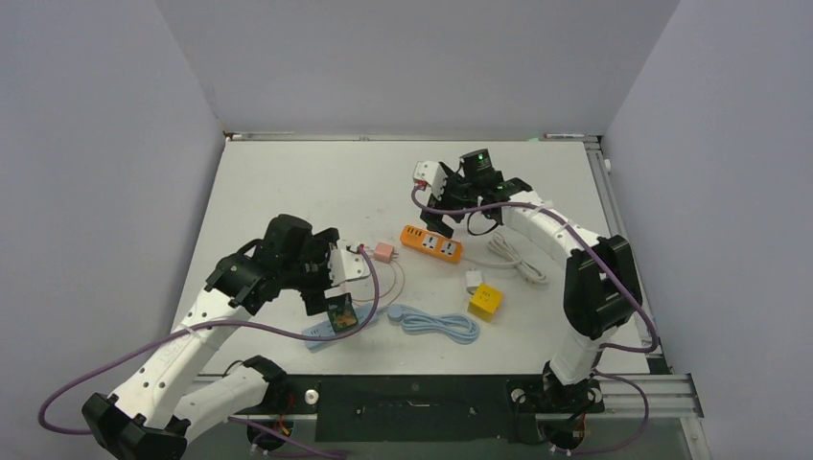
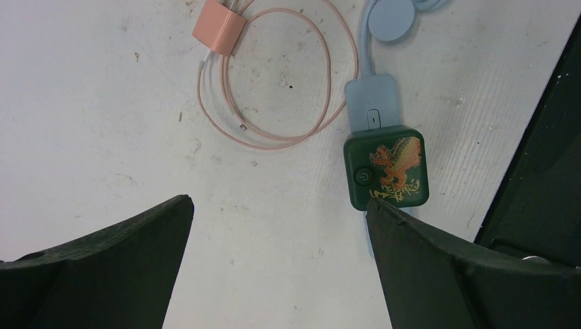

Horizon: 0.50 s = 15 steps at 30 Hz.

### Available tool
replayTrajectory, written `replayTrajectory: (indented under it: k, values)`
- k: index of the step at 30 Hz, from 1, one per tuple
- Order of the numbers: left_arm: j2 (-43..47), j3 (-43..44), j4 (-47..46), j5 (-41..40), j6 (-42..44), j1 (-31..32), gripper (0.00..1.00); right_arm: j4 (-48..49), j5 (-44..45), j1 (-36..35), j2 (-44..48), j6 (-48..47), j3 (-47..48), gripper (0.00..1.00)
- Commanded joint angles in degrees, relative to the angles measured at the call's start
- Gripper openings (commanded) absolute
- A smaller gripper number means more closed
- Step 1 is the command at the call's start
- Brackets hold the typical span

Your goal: Insert the plug

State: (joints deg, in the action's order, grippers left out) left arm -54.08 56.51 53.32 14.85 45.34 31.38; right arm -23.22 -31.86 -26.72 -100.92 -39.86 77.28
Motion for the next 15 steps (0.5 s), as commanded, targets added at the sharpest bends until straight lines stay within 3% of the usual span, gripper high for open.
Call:
replayTrajectory:
  k: [1, 5, 8, 11, 15]
  values:
    - [-0.25, 2.67, -2.27, 1.58, -1.72, -0.35, 0.96, 3.23, -4.47, 0.69, 3.97, 11.31, 0.50, 0.90]
    - [-3.00, 1.97, -7.15, 1.60, -3.89, -0.43, 0.96, 11.58, 10.62, 0.49, 11.51, 34.05, -5.59, 0.90]
    - [-8.41, 4.64, -10.40, 3.74, -3.65, -0.52, 0.96, 8.75, 22.38, 1.35, 17.17, 47.11, -9.97, 0.90]
    - [-16.21, 9.70, -11.49, 6.35, 0.91, -0.27, 0.96, 3.11, 30.03, 3.69, 21.77, 53.13, -14.13, 0.90]
    - [-27.14, 15.77, -12.76, 8.42, 8.53, 1.74, 0.96, 2.46, 29.88, 11.69, 26.10, 56.48, -20.68, 0.90]
